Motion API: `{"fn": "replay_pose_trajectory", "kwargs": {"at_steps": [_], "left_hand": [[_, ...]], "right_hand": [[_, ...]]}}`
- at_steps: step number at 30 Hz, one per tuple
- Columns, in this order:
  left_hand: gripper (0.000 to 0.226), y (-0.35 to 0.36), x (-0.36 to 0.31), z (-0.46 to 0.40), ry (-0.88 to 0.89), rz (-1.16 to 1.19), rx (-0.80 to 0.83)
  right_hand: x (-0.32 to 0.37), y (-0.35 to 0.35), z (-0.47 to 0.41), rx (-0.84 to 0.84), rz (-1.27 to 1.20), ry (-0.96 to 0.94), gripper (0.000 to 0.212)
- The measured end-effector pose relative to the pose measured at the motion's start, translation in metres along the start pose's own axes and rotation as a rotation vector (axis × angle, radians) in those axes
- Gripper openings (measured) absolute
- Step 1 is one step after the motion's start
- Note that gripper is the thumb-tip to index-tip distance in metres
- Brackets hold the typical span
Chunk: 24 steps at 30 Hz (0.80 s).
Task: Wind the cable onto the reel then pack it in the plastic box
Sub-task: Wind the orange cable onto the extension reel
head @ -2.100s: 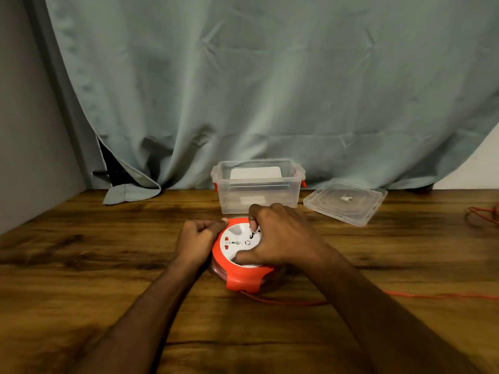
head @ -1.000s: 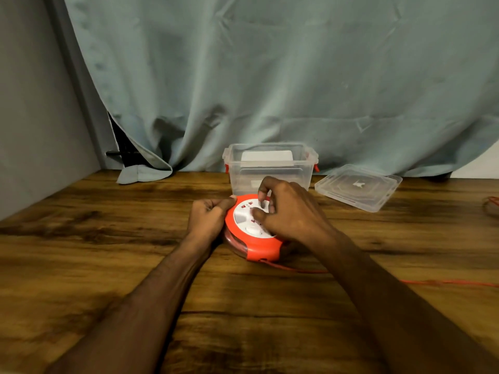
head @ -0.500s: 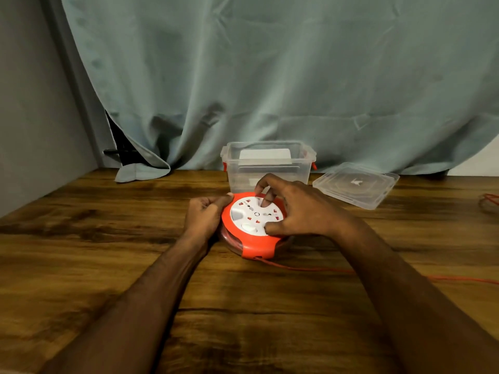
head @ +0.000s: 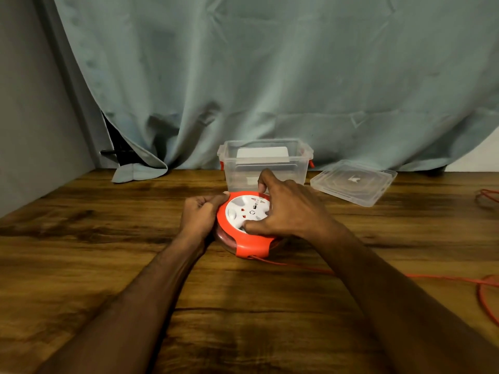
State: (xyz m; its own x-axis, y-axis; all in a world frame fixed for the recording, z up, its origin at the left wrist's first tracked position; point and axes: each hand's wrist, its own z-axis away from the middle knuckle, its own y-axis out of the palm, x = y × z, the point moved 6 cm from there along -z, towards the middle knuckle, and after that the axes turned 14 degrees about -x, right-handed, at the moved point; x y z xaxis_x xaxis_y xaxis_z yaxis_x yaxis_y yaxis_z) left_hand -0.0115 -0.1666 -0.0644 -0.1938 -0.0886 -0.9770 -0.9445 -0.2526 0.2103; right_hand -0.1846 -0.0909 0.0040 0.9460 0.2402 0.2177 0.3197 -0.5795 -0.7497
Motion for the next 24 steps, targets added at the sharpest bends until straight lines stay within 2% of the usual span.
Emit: {"fn": "replay_pose_trajectory", "kwargs": {"at_steps": [2, 6, 12, 18, 21, 24], "left_hand": [[0.017, 0.0, -0.001, 0.001, 0.003, 0.008, -0.004], [0.024, 0.0, -0.002, 0.0, 0.035, 0.01, -0.01], [0.028, 0.002, 0.003, -0.004, 0.064, -0.066, 0.039], [0.023, 0.002, 0.0, -0.001, 0.042, -0.062, 0.081], [0.02, 0.005, 0.0, 0.002, 0.015, -0.054, 0.108], [0.021, 0.007, -0.001, 0.005, 0.005, -0.052, 0.122]], "right_hand": [[0.0, 0.003, -0.001, -0.019, -0.003, 0.04, 0.079], [0.007, 0.008, 0.0, -0.108, -0.004, 0.148, 0.069], [0.014, 0.02, 0.003, -0.094, -0.013, 0.235, 0.05], [0.02, 0.009, 0.0, -0.102, -0.041, 0.106, 0.027], [0.016, -0.001, -0.003, -0.104, -0.115, 0.034, 0.032], [0.011, -0.007, -0.003, 0.004, -0.168, -0.063, 0.04]]}}
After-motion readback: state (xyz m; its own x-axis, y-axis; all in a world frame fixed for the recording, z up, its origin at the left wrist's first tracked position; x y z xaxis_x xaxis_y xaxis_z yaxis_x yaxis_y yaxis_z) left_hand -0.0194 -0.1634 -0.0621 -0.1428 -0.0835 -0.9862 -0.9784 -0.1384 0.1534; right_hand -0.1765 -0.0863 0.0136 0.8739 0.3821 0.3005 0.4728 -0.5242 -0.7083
